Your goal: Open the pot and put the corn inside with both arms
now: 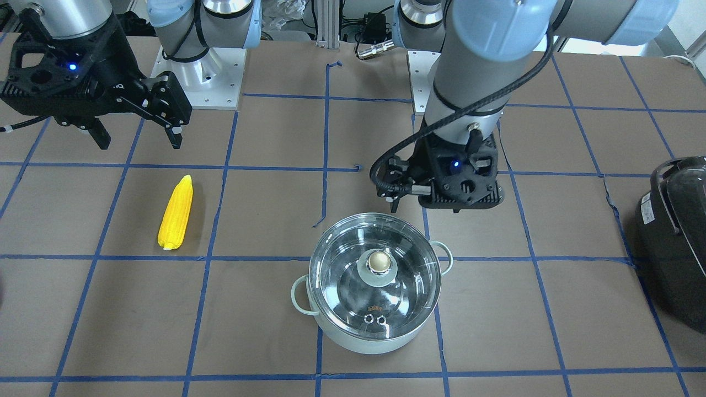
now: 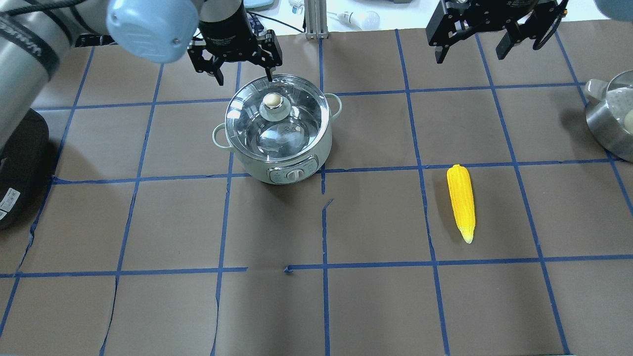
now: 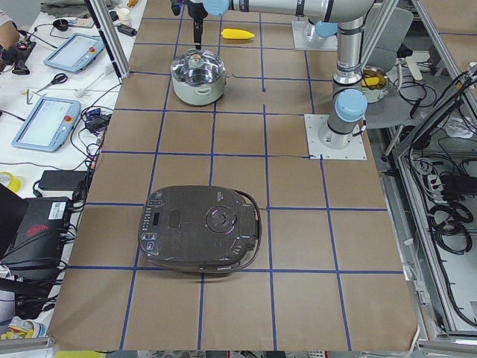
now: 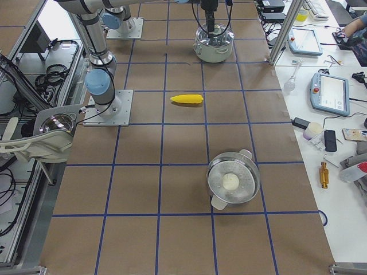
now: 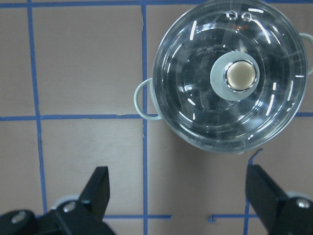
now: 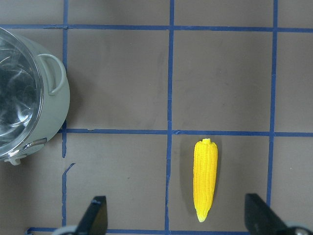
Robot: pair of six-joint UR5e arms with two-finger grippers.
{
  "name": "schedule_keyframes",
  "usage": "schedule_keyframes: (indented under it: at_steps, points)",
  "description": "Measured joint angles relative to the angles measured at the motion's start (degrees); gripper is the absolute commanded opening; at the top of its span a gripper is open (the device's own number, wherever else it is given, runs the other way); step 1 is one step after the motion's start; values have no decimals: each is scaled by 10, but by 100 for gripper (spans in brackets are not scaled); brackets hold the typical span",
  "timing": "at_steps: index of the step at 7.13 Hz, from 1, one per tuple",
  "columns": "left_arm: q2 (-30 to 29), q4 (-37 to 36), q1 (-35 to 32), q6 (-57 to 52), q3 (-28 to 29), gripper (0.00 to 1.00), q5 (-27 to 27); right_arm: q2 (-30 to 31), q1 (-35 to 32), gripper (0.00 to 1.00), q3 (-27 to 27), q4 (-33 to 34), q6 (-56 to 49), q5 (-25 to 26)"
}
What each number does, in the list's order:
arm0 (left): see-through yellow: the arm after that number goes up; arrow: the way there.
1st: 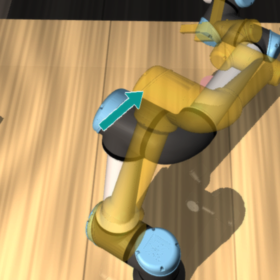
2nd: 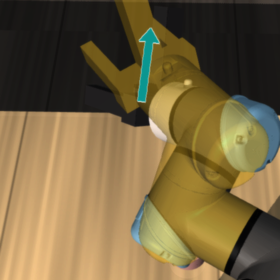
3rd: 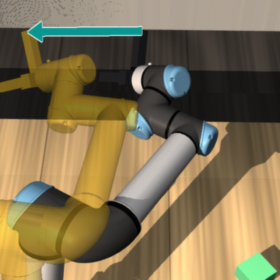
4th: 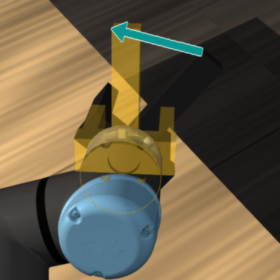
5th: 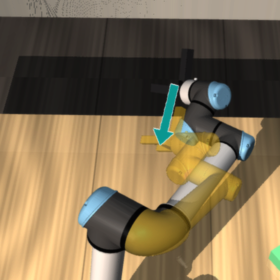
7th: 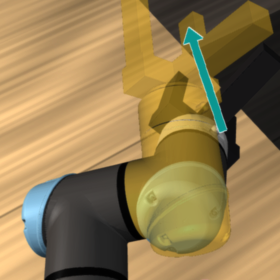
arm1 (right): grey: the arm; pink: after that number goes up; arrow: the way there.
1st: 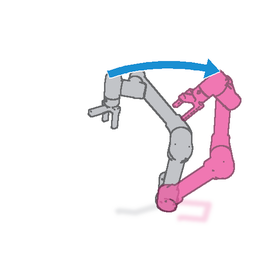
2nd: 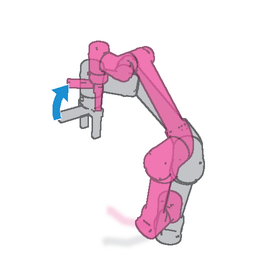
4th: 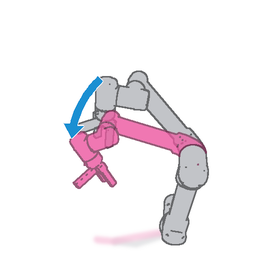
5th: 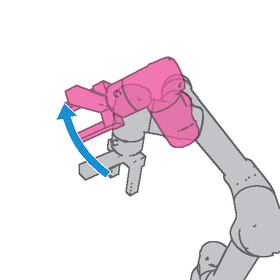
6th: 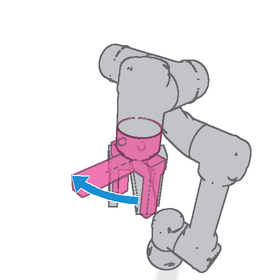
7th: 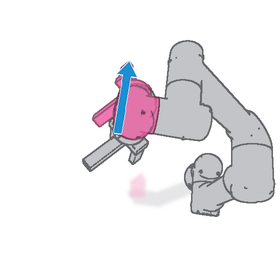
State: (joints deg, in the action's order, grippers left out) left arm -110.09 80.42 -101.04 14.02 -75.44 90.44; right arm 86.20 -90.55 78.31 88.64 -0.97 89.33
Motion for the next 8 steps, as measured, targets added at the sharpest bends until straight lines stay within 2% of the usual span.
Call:
schedule_keyframes:
  at_steps: [2, 3, 5, 6, 8]
  points:
    - [-40, -38, -6, 15, -2, 100, -6, -1, 1, 100, 3, 2, -1, -9]
    - [-55, -57, -7, 20, -7, 87, -7, 0, 0, 100, 6, 4, -1, -11]
    - [-65, -85, -11, 29, -27, 79, -3, 1, -3, 100, 20, 46, -1, -10]
    - [-66, -99, -12, 31, -35, 60, -4, 2, -4, 100, 32, 66, 0, -9]
    - [-64, -106, -13, 32, -44, 47, -6, 3, -4, 100, 50, 83, -1, -9]
